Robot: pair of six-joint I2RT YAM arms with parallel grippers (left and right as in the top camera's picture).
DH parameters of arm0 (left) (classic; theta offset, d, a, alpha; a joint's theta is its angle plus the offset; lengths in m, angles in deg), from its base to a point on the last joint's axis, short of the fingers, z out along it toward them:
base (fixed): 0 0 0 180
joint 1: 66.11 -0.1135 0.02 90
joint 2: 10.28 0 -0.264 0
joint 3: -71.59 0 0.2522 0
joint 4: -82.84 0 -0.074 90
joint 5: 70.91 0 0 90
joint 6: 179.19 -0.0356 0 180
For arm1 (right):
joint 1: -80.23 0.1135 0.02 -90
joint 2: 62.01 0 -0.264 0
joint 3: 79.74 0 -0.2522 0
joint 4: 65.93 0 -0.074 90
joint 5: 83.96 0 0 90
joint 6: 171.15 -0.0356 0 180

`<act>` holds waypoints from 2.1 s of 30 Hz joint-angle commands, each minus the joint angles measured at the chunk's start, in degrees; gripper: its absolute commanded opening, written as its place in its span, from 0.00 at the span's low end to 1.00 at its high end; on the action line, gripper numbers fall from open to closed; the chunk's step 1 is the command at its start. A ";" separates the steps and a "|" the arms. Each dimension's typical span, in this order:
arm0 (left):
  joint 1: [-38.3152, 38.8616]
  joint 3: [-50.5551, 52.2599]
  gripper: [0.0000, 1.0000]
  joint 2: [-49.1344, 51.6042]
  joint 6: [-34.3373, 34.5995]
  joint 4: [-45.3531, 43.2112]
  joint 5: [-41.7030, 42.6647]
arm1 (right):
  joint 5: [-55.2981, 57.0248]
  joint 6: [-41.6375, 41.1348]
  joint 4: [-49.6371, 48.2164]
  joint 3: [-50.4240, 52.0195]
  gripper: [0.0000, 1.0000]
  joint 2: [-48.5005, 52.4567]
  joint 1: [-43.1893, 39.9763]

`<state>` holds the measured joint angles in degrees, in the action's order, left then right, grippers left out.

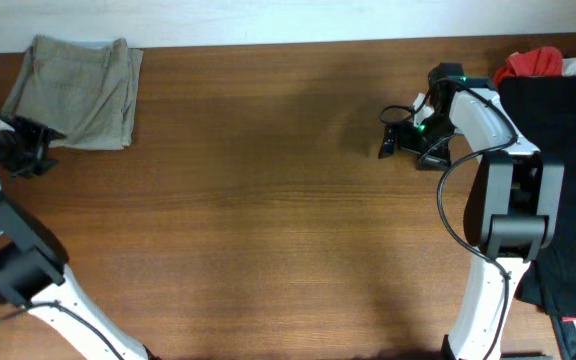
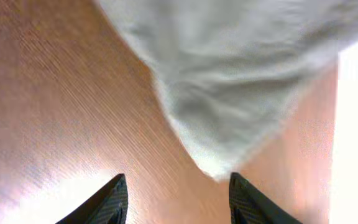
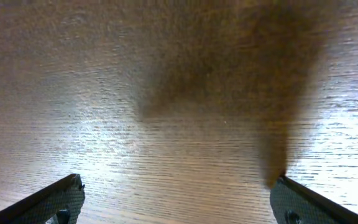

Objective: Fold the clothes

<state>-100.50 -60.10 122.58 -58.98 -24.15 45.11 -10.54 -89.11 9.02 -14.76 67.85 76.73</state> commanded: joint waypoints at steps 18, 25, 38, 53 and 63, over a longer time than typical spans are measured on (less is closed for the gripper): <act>0.13 -0.04 0.99 -19.32 -6.97 17.57 -0.35 | 12.76 -4.83 27.65 -2.25 0.99 -57.57 10.78; 0.13 -0.02 0.99 -19.32 -6.97 17.57 -0.35 | 12.76 -6.03 31.17 -2.25 0.99 -67.73 12.13; 0.13 -0.04 0.99 -19.32 -6.97 17.57 -0.35 | 12.81 -0.37 18.21 11.08 0.99 -78.53 12.11; 0.11 -0.04 0.99 -19.32 -6.97 17.57 -0.35 | 12.33 -2.01 -54.03 89.74 0.99 -126.35 10.12; 0.09 -0.02 0.99 -19.32 -6.97 17.57 -0.35 | 12.79 -6.03 -68.83 100.94 0.99 -129.66 8.72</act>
<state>-100.37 -60.14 103.94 -64.81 -6.60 44.76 1.72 -94.53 -60.16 85.92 -61.11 86.74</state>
